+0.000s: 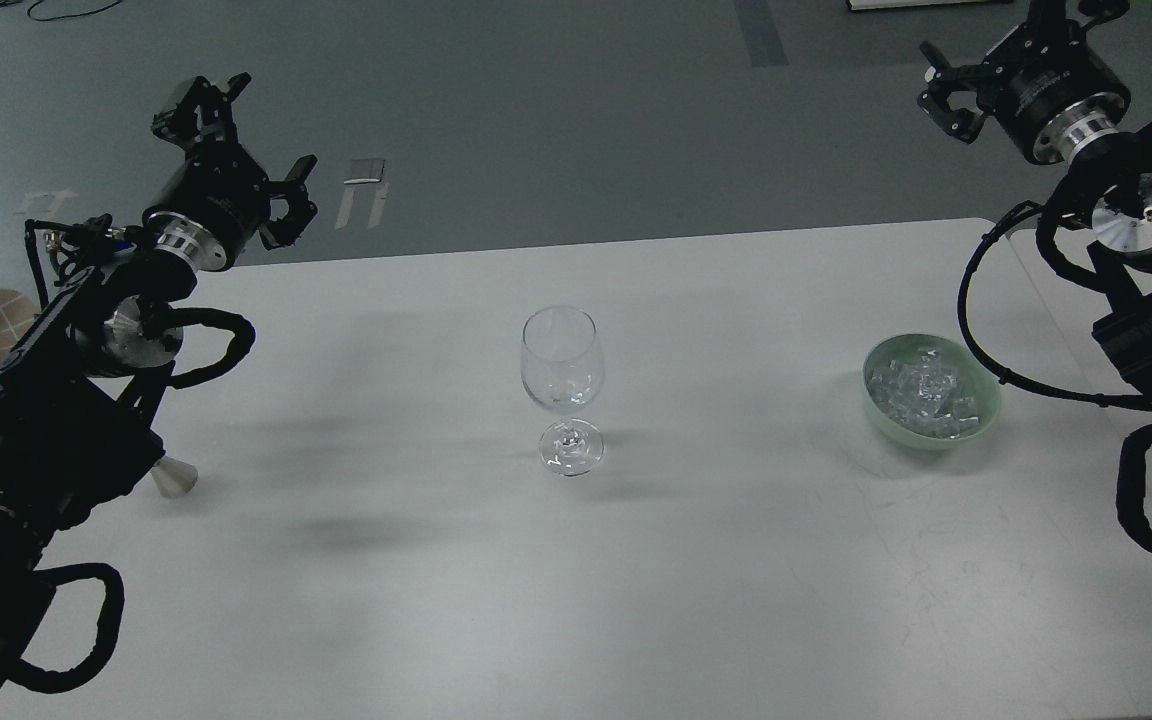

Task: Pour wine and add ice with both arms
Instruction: 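Move the left gripper down toward the small metal jigger near the table edge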

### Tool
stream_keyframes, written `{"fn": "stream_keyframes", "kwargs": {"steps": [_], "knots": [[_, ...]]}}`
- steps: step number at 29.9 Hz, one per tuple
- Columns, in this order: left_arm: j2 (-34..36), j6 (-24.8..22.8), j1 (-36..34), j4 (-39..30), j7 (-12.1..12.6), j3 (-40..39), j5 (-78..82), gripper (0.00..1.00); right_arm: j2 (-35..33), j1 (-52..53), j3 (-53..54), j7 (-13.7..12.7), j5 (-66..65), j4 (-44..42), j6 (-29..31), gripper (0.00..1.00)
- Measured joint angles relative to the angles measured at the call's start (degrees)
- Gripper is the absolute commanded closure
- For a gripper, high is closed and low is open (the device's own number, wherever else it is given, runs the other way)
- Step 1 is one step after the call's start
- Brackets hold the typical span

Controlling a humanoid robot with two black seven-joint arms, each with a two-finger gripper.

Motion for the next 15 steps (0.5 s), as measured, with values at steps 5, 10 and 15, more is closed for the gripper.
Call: {"fn": "stream_keyframes", "kwargs": {"steps": [5, 10, 15], "knots": [[0.23, -0.06, 0.00, -0.24, -0.70, -0.35, -0.11, 0.02, 0.05, -0.47, 0.51, -0.02, 0.00, 0.07, 0.00, 0.00], [0.26, -0.06, 0.00, -0.25, -0.86, -0.36, -0.11, 0.02, 0.18, -0.58, 0.56, -0.07, 0.02, 0.21, 0.05, 0.00], [0.82, -0.17, 0.02, -0.21, -0.96, -0.43, -0.11, 0.02, 0.18, -0.59, 0.56, -0.07, 0.02, 0.47, 0.12, 0.00]]}}
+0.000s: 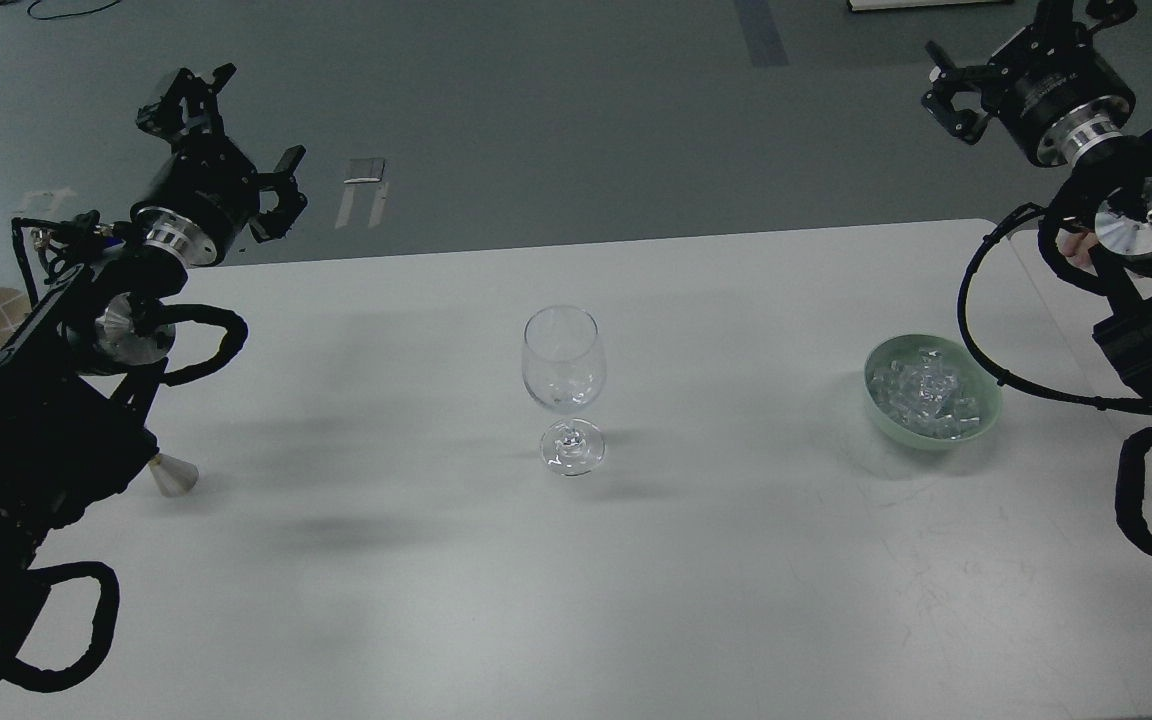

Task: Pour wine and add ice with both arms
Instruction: 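Move the left gripper down toward the small metal jigger near the table edge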

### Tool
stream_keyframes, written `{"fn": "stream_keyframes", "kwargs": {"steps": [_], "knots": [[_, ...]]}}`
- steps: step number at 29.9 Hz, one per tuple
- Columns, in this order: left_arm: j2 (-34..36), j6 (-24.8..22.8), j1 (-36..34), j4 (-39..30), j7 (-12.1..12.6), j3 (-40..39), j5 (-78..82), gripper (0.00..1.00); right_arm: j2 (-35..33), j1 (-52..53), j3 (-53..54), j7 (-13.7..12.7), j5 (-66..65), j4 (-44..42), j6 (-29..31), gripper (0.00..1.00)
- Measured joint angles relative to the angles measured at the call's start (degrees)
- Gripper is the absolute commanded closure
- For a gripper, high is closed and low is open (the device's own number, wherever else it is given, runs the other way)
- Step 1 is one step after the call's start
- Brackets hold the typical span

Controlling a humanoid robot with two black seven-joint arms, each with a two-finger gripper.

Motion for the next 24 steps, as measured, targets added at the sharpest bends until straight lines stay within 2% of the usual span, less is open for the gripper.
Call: {"fn": "stream_keyframes", "kwargs": {"steps": [10, 14, 17, 24], "knots": [[1.62, -1.04, -1.04, 0.04, -0.31, 0.03, 0.02, 0.02, 0.06, 0.15, -0.06, 0.00, 0.01, 0.77, -0.02, 0.00], [2.42, -4.20, -1.70, 0.04, -1.89, -0.10, -0.83, 0.02, 0.03, 0.15, -0.13, 0.00, 0.00, 1.41, -0.03, 0.00], [2.41, -5.99, -1.70, 0.04, -1.99, 0.10, -2.58, 0.02, 0.00, 0.15, -0.12, 0.00, 0.00, 1.54, -0.03, 0.00], [2.40, -4.42, -1.77, -0.48, -2.16, 0.79, -3.32, 0.02, -0.04, -0.05, -0.11, 0.00, 0.00, 1.95, -0.04, 0.00]]}}
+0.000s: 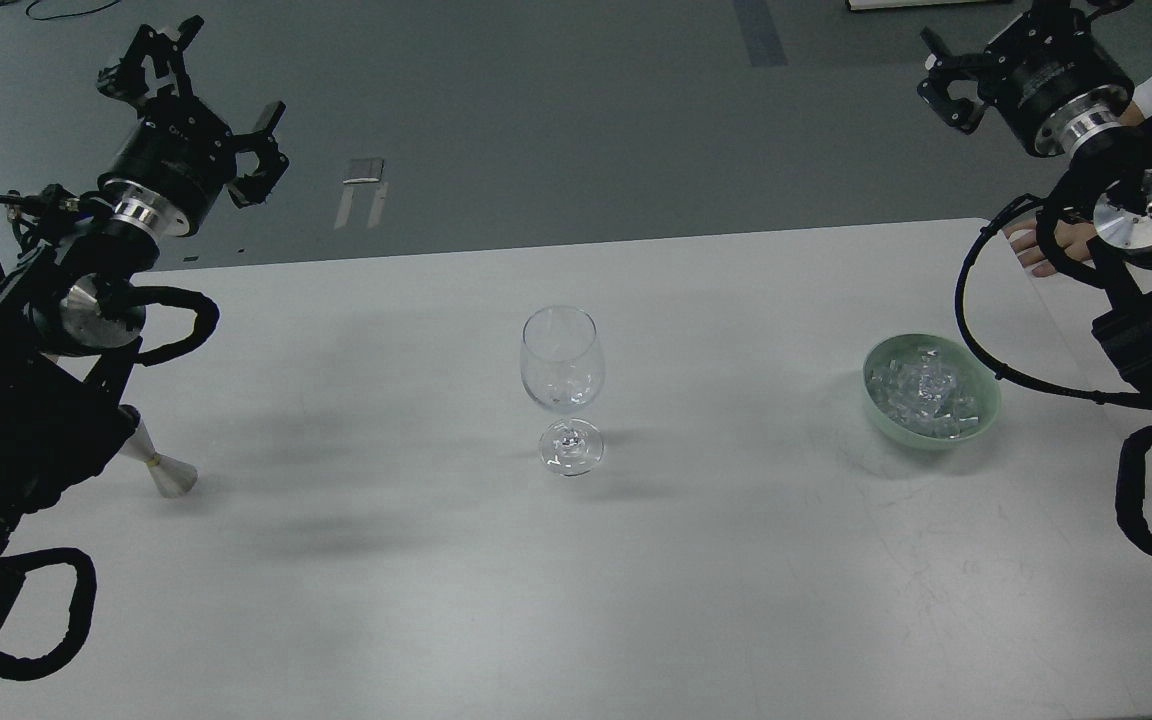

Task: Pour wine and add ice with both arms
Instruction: 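Move the left gripper down toward the small metal jigger near the table edge, then lower the open left gripper around the metal jigger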

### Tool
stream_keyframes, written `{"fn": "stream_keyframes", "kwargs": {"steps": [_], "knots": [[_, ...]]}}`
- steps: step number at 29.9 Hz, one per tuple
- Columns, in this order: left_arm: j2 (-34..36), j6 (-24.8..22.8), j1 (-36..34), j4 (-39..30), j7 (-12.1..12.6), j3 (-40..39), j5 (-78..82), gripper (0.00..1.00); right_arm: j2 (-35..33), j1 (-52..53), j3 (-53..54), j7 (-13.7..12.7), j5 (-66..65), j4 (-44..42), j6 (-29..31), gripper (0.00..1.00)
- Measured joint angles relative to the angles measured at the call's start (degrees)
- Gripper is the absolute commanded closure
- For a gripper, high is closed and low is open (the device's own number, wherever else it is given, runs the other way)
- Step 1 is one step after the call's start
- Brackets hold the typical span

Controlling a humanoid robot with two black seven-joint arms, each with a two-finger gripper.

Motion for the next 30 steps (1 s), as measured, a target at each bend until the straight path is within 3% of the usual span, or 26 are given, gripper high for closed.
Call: {"fn": "stream_keyframes", "kwargs": {"steps": [13, 20, 24, 30], "knots": [[5.51, -2.45, 3.05, -2.69, -0.48, -0.79, -0.15, 0.02, -0.04, -1.57, -0.06, 0.00, -0.03, 1.72, 0.00, 0.00], [13.56, -2.57, 11.94, -20.03, -1.18, -1.63, -0.21, 0.02, 0.04, -2.73, 0.06, 0.00, -0.03, 2.13, 0.08, 0.00], [17.41, -0.98, 21.18, -31.99, -1.22, -4.61, -0.20, 0.03, 0.04, -3.37, 0.15, 0.01, -0.03, 2.22, 0.09, 0.00], [20.31, 0.03, 35.46, -40.84, -1.22, -11.91, 0.02, 0.02, -0.05, -5.28, 0.27, 0.08, 0.01, 3.84, 0.14, 0.00]]}}
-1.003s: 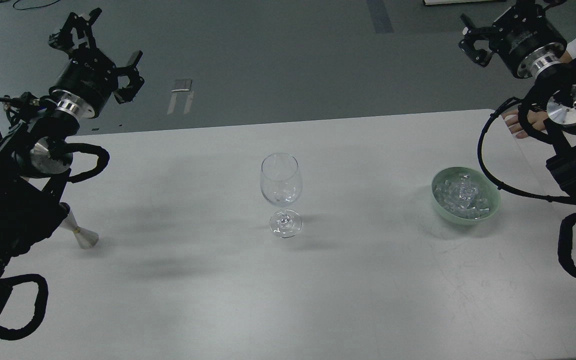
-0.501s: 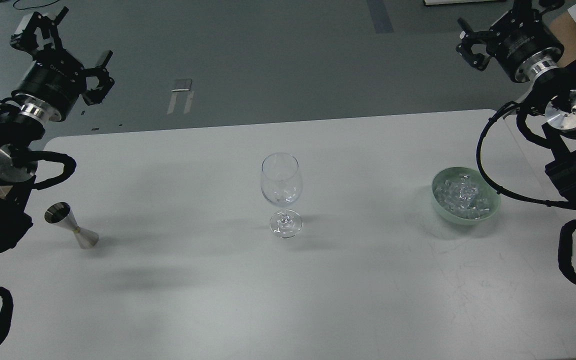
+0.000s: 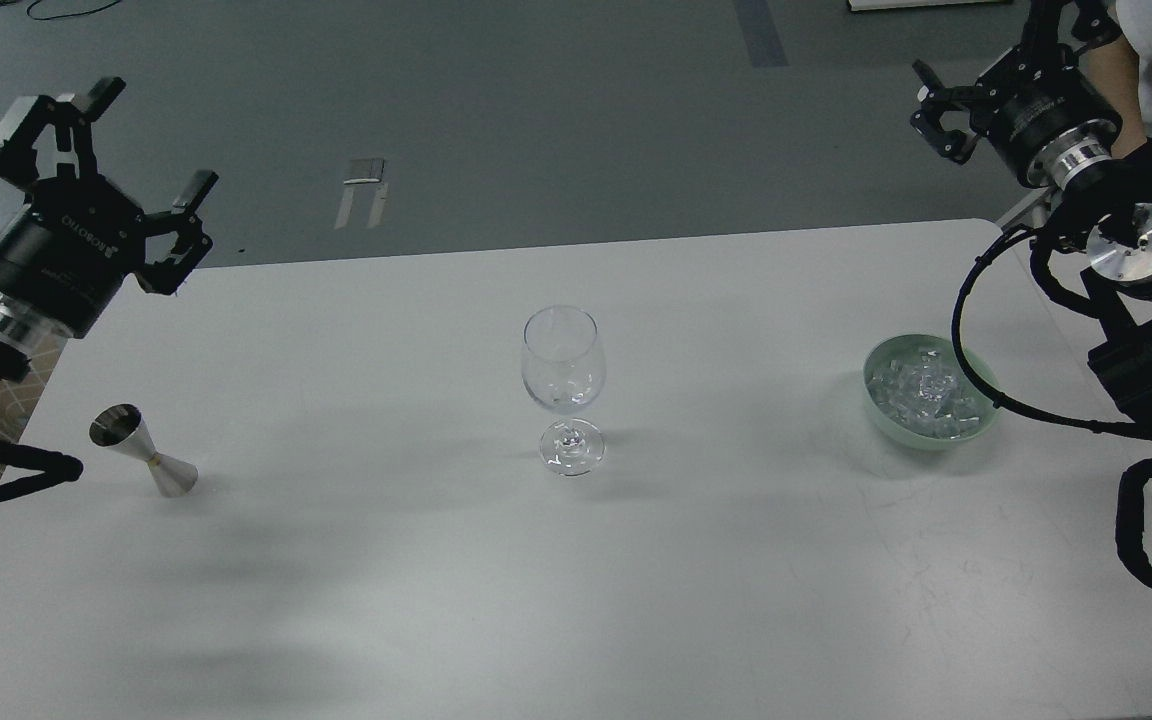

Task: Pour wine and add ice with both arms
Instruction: 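Lower the open left gripper around the metal jigger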

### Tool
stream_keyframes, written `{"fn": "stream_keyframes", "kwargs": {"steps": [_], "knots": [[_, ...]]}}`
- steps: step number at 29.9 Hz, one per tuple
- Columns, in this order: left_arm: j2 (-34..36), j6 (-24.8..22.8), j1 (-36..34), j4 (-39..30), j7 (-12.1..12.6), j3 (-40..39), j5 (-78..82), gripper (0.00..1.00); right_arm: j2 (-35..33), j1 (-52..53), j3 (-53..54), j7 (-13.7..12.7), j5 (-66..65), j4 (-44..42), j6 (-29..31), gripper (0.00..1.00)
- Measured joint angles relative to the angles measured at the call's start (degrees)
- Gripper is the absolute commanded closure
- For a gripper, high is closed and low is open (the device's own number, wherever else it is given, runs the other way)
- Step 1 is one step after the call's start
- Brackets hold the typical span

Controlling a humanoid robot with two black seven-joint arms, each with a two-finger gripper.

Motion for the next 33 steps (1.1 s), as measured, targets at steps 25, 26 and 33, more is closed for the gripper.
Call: {"fn": "stream_keyframes", "kwargs": {"steps": [25, 26, 33], "knots": [[-7.57, -2.59, 32.88, -0.91, 6.51, -25.93, -12.74, 0.05, -0.39, -3.55, 0.22, 0.01, 0.05, 3.77, -0.06, 0.00], [-7.78, -2.59, 33.88, -1.04, 8.27, -25.94, -15.69, 0.05, -0.46, -3.82, 0.23, 0.01, 0.05, 3.77, -0.06, 0.00], [-11.66, -2.59, 42.52, -7.21, 13.48, -26.04, -27.32, 0.09, -0.71, -4.63, 0.23, 0.01, 0.05, 3.77, -0.05, 0.00]]}}
